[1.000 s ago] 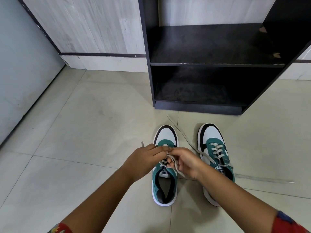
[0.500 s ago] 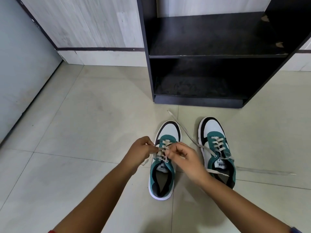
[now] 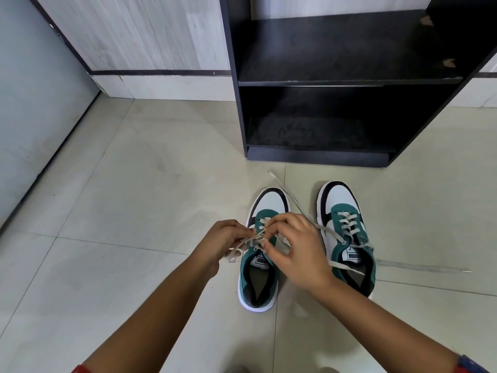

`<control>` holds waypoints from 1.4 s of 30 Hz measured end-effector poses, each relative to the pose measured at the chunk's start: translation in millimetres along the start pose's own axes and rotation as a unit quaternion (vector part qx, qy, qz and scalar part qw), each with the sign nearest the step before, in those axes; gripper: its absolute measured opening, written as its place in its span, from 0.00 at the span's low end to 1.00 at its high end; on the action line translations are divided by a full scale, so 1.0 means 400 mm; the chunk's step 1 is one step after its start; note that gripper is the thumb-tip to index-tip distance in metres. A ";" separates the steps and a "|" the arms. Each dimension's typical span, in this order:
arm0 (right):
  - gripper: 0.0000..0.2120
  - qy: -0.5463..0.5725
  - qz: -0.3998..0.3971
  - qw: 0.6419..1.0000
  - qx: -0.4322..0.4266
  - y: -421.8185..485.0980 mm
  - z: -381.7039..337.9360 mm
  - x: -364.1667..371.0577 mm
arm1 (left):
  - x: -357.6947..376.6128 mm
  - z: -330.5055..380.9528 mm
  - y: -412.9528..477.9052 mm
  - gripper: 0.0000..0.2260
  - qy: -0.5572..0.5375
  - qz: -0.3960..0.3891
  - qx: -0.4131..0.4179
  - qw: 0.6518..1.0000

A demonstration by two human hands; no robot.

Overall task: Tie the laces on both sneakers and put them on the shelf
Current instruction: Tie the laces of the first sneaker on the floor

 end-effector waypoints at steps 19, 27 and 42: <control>0.10 0.399 -0.043 0.878 0.263 -0.058 0.069 0.022 | -0.038 -0.117 0.037 0.06 -0.155 0.196 0.019 0.968; 0.11 0.246 -0.084 0.932 0.253 -0.061 0.081 0.020 | -0.030 -0.138 0.040 0.07 -0.140 0.273 0.051 0.950; 0.05 0.319 -0.133 0.877 0.333 -0.070 0.100 0.018 | -0.032 -0.134 0.040 0.05 -0.125 0.233 0.021 0.964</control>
Point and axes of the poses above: each hand's wrist, its own y-axis towards the middle knuckle, its own x-axis out of the palm, z = x × y, the point moved 3 cm from there along y, towards the middle knuckle, and after that the axes turned 6 degrees about x, right-handed, at the moved point
